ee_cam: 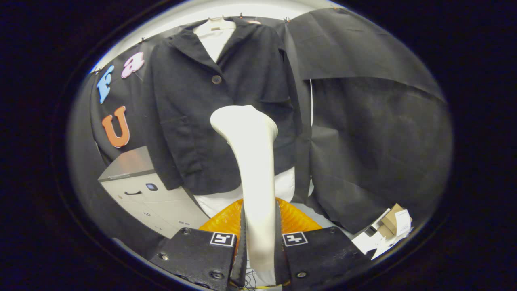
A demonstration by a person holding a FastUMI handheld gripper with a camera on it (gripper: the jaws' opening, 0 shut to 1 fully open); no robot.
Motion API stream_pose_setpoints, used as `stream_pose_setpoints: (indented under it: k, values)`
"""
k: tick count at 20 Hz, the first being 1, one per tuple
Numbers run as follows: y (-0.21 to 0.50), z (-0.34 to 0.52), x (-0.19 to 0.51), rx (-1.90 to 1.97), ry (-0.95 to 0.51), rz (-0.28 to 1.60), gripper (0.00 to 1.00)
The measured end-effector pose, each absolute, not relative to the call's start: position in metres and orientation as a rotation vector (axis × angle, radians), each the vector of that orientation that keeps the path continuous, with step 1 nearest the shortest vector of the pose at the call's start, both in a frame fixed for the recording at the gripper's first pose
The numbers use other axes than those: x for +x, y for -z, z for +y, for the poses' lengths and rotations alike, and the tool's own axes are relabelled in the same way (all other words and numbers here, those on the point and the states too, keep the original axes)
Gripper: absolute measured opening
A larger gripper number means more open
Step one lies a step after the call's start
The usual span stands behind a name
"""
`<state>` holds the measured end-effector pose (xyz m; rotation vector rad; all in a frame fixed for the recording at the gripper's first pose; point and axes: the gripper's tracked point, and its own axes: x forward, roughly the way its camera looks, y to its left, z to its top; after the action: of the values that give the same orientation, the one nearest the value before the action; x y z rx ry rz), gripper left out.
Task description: Iron the clothes twice with a garment steamer, once on the left side and once on the right side.
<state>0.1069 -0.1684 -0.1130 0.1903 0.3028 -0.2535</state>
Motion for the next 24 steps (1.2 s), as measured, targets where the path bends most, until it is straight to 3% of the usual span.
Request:
stream_pose_setpoints:
  k: [9, 24]
  values:
    - [0.064, -0.087, 0.040, 0.112, 0.184, 0.192, 0.30]
    - [0.072, 0.010, -0.020, 0.036, 0.069, 0.179, 0.30]
